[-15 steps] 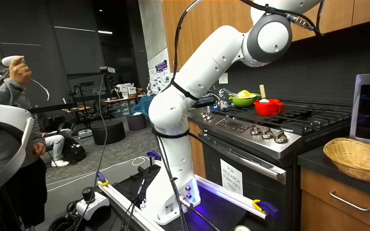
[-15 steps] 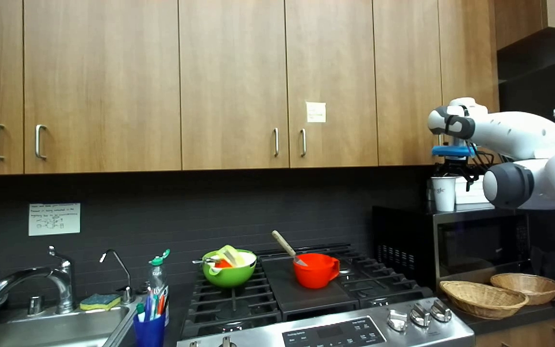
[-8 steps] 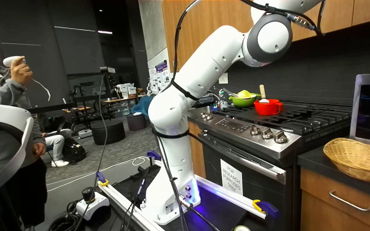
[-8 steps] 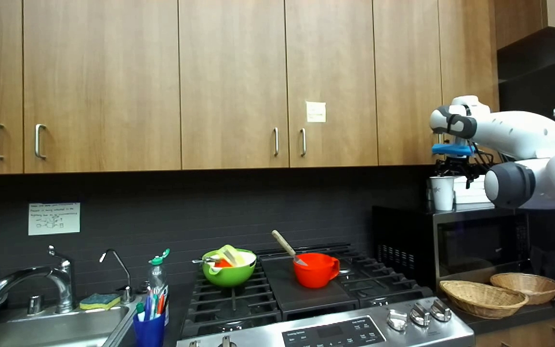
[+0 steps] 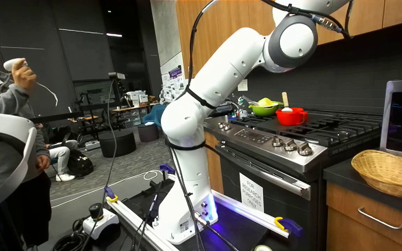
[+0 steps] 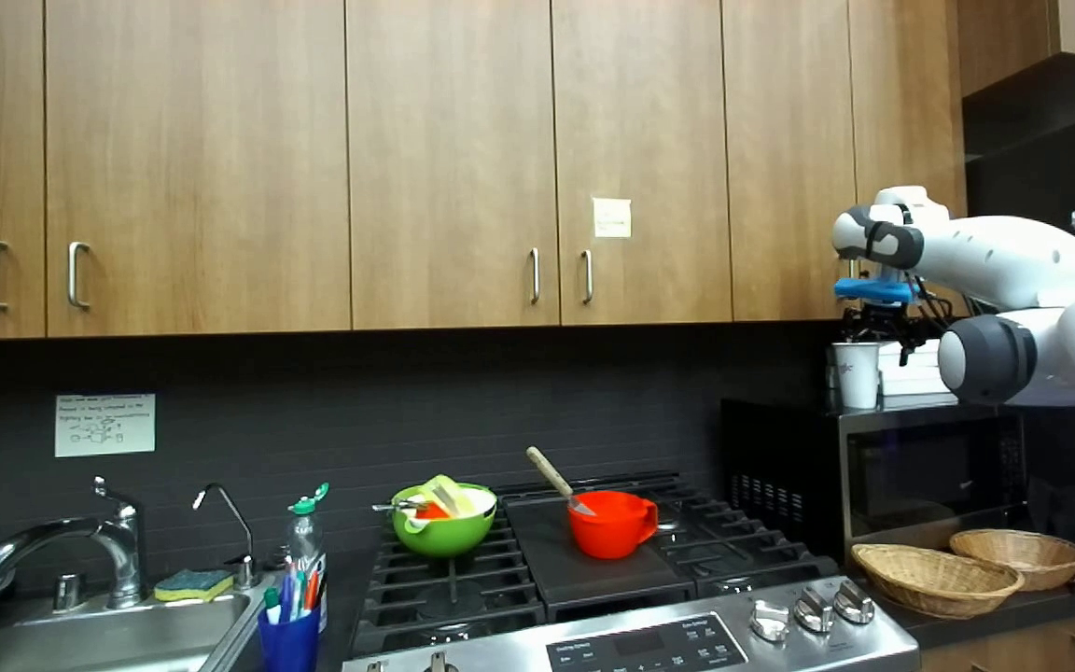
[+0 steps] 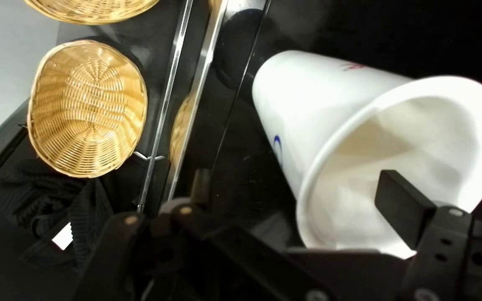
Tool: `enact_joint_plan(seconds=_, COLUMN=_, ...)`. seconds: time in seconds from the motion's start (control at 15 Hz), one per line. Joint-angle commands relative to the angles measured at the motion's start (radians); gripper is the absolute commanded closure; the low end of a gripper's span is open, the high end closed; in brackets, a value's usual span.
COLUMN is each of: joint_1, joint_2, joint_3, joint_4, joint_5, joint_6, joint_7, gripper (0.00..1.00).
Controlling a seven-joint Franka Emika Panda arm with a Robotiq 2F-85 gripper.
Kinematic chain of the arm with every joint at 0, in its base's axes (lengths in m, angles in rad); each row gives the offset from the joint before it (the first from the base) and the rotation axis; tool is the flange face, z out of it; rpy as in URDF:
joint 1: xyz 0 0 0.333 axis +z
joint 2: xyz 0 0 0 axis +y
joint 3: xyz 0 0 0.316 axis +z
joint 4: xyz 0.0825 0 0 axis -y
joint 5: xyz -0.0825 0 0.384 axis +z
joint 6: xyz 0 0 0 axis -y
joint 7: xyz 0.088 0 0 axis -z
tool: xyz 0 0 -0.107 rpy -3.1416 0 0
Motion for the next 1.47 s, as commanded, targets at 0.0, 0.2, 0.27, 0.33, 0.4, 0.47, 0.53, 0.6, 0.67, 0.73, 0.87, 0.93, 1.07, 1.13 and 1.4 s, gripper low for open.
enact_joint_plan(seconds=0.0, joint_1=-0.018, joint_2=-0.006, joint_3=0.012, joint_4=0.012, joint_5=0.046, joint_6=0.012, joint_7=0.043, gripper=0.00)
enact_joint_plan(seconds=0.2, joint_1=-0.041, joint_2=-0.025, joint_3=0.023, joint_4=-0.008, joint_5=0.085, joint_6=0.057, joint_7=0.091, gripper=0.00)
enact_joint_plan(seconds=0.27, joint_1=-0.049, joint_2=-0.029, joint_3=0.025, joint_4=-0.010, joint_5=0.093, joint_6=0.075, joint_7=0.104, gripper=0.00)
enact_joint_plan(seconds=0.33, joint_1=-0.055, joint_2=-0.034, joint_3=0.027, joint_4=-0.016, joint_5=0.098, joint_6=0.091, joint_7=0.117, gripper=0.00)
enact_joint_plan(seconds=0.4, joint_1=-0.061, joint_2=-0.037, joint_3=0.028, joint_4=-0.018, joint_5=0.101, joint_6=0.108, joint_7=0.126, gripper=0.00)
enact_joint_plan(seconds=0.47, joint_1=-0.066, joint_2=-0.038, joint_3=0.029, joint_4=-0.020, joint_5=0.102, joint_6=0.122, joint_7=0.134, gripper=0.00)
enact_joint_plan(seconds=0.53, joint_1=-0.069, joint_2=-0.041, joint_3=0.030, joint_4=-0.022, joint_5=0.102, joint_6=0.131, joint_7=0.142, gripper=0.00)
enact_joint_plan(seconds=0.6, joint_1=-0.073, joint_2=-0.042, joint_3=0.031, joint_4=-0.024, joint_5=0.101, joint_6=0.139, joint_7=0.145, gripper=0.00)
enact_joint_plan(seconds=0.67, joint_1=-0.075, joint_2=-0.044, joint_3=0.033, joint_4=-0.025, joint_5=0.102, joint_6=0.142, joint_7=0.148, gripper=0.00)
enact_joint_plan(seconds=0.73, joint_1=-0.077, joint_2=-0.045, joint_3=0.034, joint_4=-0.026, joint_5=0.101, joint_6=0.148, joint_7=0.152, gripper=0.00)
enact_joint_plan(seconds=0.87, joint_1=-0.081, joint_2=-0.047, joint_3=0.035, joint_4=-0.027, joint_5=0.100, joint_6=0.153, joint_7=0.169, gripper=0.00)
enact_joint_plan(seconds=0.93, joint_1=-0.085, joint_2=-0.047, joint_3=0.033, joint_4=-0.030, joint_5=0.101, joint_6=0.154, joint_7=0.196, gripper=0.00)
enact_joint_plan(seconds=1.07, joint_1=-0.099, joint_2=-0.040, joint_3=0.022, joint_4=-0.029, joint_5=0.096, joint_6=0.151, joint_7=0.274, gripper=0.00)
enact_joint_plan(seconds=1.13, joint_1=-0.109, joint_2=-0.028, joint_3=0.019, joint_4=-0.017, joint_5=0.094, joint_6=0.144, joint_7=0.306, gripper=0.00)
enact_joint_plan(seconds=1.4, joint_1=-0.153, joint_2=0.042, joint_3=-0.008, joint_4=0.019, joint_5=0.067, joint_6=0.105, joint_7=0.409, gripper=0.00)
